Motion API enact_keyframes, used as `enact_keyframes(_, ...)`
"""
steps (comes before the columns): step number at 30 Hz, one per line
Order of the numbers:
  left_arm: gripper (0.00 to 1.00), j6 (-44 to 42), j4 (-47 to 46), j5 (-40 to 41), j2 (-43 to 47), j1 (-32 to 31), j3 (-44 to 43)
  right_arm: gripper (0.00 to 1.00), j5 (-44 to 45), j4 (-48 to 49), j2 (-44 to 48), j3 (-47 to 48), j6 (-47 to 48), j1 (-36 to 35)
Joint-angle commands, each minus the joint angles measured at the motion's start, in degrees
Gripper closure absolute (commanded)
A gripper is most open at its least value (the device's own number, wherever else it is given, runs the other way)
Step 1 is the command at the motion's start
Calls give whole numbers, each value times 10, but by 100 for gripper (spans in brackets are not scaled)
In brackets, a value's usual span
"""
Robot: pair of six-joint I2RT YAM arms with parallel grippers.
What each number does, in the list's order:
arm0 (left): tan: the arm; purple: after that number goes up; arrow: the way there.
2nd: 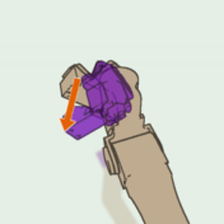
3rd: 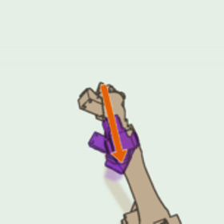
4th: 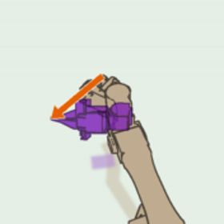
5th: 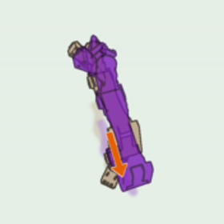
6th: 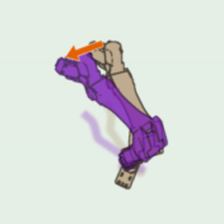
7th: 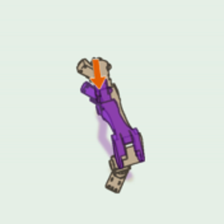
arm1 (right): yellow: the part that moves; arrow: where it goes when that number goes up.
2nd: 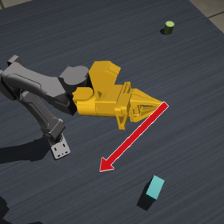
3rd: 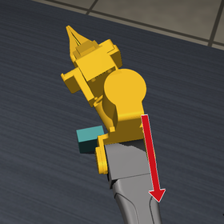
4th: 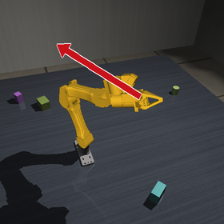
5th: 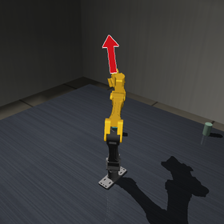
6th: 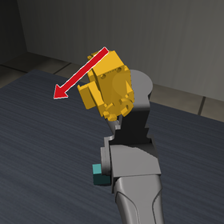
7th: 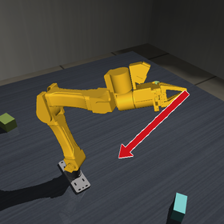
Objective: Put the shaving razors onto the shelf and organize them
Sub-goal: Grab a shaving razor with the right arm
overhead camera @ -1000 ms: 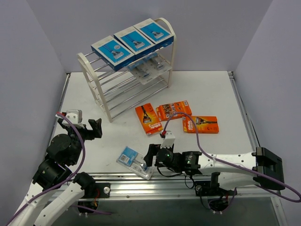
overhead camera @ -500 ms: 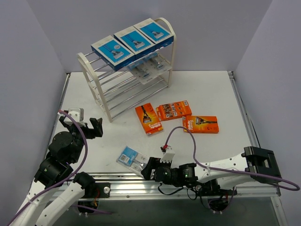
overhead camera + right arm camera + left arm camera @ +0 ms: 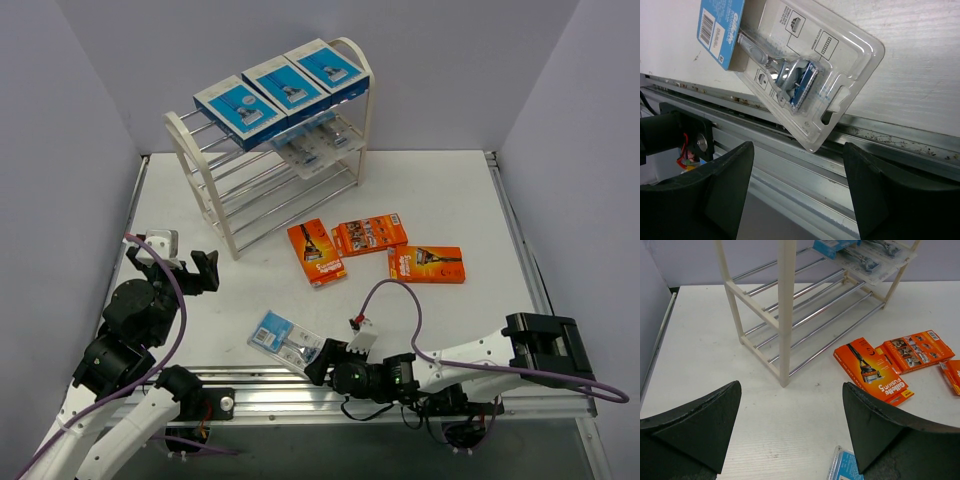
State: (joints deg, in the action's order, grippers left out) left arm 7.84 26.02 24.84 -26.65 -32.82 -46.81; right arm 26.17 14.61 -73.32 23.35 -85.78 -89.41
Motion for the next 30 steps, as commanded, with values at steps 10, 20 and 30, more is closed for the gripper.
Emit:
enact_keyframes(10, 9, 0, -8, -3, -1, 6, -17, 38, 25, 62, -52, -27, -44, -9)
enact_keyframes(20, 9, 1, -7, -3, 1, 6, -17, 48, 31, 138, -60, -73, -86, -11)
enact_keyframes(30, 9, 1, -7, -8, -2, 6, -17, 56, 34, 202, -92, -93, -112, -15)
